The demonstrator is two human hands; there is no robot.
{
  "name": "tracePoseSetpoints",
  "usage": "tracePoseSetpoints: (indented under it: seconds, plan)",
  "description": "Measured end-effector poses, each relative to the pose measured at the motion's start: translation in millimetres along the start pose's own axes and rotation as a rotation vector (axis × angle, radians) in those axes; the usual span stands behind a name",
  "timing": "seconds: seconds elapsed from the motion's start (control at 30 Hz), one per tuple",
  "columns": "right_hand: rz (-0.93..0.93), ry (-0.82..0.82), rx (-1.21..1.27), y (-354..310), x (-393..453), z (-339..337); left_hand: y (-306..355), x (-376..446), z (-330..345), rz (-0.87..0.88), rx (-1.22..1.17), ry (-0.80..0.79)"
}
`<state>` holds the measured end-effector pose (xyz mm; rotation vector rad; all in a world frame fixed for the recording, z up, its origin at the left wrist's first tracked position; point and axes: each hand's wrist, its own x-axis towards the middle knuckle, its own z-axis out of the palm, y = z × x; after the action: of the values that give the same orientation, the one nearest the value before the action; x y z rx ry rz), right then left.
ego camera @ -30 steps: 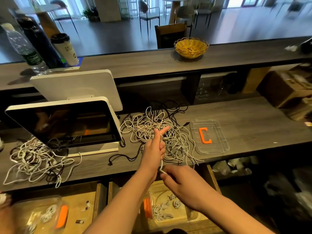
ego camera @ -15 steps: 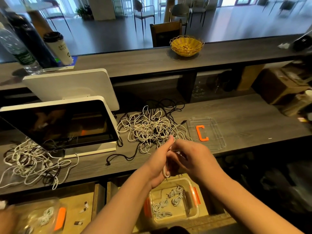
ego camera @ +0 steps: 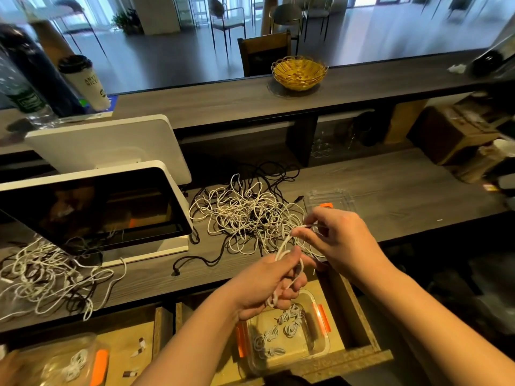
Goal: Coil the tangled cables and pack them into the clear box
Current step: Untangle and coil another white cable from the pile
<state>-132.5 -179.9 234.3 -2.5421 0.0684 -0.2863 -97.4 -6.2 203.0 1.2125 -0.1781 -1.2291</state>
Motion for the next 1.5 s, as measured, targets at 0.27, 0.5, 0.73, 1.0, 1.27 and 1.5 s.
tracePoseSetpoints:
  seconds: [0.27, 0.5, 0.73, 1.0, 1.27, 1.5]
  plan:
    - [0.046, -0.030, -0.011, 9.2, -0.1, -6.2, -2.6, 12.7, 2.4, 0.075, 0.098, 0.104]
    - [0.098, -0.044, 0.043, 14.0, -6.2, -3.3, -3.7, 18.7, 8.3, 0.213, 0.136, 0.166]
    - [0.139, 0.021, 0.114, 12.0, -8.2, 4.2, -2.4, 19.1, 9.0, 0.256, 0.023, 0.191]
    - [0.144, -0.026, 0.159, 11.8, -17.9, 19.7, -1.5, 21.1, 10.7, 0.331, -0.137, 0.249]
    - [0.138, 0.027, 0.241, 3.9, -21.9, 28.7, 8.0, 21.3, 4.8, 0.392, -0.391, 0.319]
    - [0.093, -0.106, 0.150, 3.8, -23.9, 48.2, 23.0, 30.5, -10.0, 0.470, -0.582, 0.339]
